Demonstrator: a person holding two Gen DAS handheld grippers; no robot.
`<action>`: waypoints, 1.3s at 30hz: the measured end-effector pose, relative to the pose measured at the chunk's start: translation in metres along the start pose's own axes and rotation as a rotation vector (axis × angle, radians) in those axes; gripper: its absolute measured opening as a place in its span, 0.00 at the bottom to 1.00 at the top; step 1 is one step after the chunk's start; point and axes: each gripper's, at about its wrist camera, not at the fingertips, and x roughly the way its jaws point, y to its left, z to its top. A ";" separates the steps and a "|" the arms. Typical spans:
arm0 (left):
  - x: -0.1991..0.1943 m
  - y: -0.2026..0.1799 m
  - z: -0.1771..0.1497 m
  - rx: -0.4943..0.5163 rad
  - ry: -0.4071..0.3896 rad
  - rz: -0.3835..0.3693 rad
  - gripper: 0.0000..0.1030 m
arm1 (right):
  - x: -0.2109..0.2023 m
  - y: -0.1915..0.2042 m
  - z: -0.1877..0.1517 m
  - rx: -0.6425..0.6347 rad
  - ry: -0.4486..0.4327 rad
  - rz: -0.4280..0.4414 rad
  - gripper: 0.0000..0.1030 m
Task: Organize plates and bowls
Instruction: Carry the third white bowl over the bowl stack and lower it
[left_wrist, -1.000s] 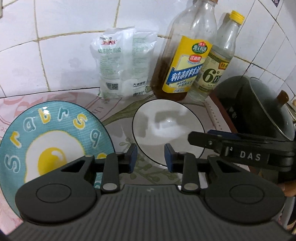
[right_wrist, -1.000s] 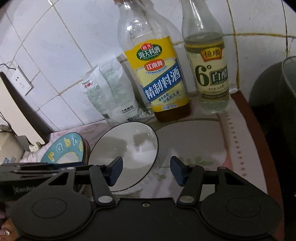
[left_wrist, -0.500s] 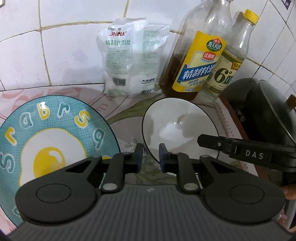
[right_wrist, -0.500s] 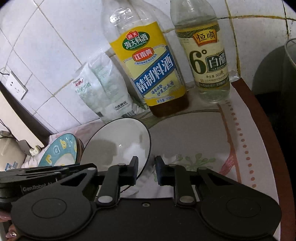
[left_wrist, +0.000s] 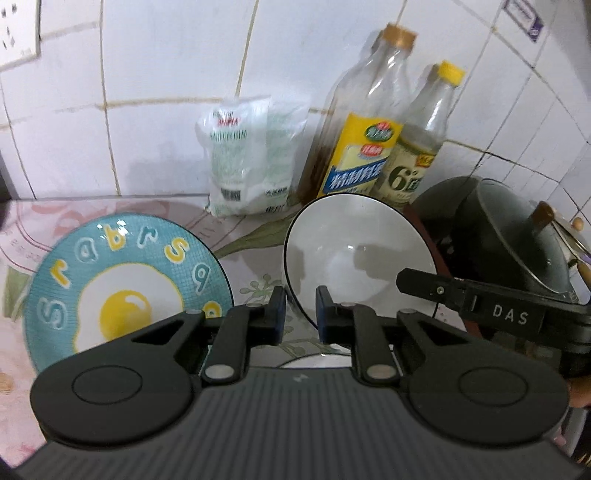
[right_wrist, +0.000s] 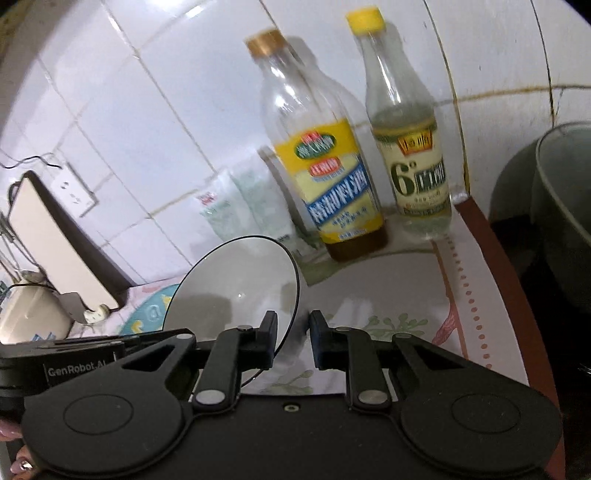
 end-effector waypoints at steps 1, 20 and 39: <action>-0.007 -0.001 -0.001 0.004 -0.003 0.001 0.15 | -0.006 0.004 -0.001 -0.007 -0.006 0.002 0.22; -0.111 0.004 -0.047 -0.001 -0.033 -0.005 0.15 | -0.079 0.065 -0.037 -0.105 -0.014 0.058 0.22; -0.084 0.022 -0.071 -0.063 0.045 -0.042 0.15 | -0.058 0.066 -0.058 -0.170 0.043 0.008 0.22</action>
